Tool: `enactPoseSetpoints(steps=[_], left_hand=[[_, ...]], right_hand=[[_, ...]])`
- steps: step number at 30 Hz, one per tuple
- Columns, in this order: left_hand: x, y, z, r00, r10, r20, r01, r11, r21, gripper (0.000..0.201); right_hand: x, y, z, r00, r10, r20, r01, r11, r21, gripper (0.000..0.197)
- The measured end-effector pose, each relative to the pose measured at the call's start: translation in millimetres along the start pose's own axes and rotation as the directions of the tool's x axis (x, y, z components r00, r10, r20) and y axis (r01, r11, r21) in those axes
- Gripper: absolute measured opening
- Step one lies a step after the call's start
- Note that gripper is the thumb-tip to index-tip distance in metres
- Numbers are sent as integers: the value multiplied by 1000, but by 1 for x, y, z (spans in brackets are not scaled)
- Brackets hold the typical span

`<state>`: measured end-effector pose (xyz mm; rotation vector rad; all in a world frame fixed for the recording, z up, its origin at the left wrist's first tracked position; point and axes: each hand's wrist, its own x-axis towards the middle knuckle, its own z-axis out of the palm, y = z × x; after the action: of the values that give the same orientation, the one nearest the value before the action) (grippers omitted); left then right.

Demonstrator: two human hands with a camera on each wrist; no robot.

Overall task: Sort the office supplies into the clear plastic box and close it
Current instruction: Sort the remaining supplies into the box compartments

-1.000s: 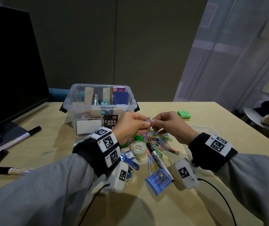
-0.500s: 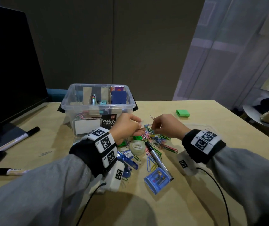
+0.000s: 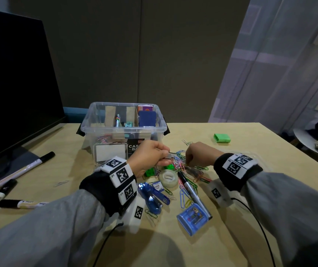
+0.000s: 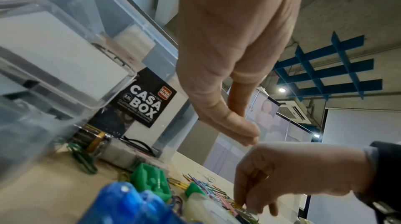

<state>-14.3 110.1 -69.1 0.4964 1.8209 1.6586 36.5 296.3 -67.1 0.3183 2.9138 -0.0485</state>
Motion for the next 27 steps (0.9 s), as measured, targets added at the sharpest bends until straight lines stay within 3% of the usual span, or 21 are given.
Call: enactPoseSetpoints(steps=[5,11,18,22,24,27], left_hand=[[-1,-3,0,999,29,-22,-29,1000,6,10],[-1,-4,1,999,-6,-31,3,994,-105,8],[-3,-2,4,999,9,-46,-15,993,-117,10],[-2,-4,4,996,55,-74,-57,998,-23,11],[-2,-4,3,994,109,-25,-108,992,60,14],[-4,-1,4,973,180,146,-204,965,163,19]], right_hand=[[-11,4,-15,993,-14,-119,36,983,182,16],[-24,-1,-23,992,7,-128,62,848,526,16],[-32,-9,-23,994,-15,-104,70,832,550,14],[-34,-7,-28,986,-17,-167,87,904,419,13],[-38,-7,-30,979,-29,-200,112,901,420,14],[-42,-7,-32,987,-58,-151,140,775,616,14]])
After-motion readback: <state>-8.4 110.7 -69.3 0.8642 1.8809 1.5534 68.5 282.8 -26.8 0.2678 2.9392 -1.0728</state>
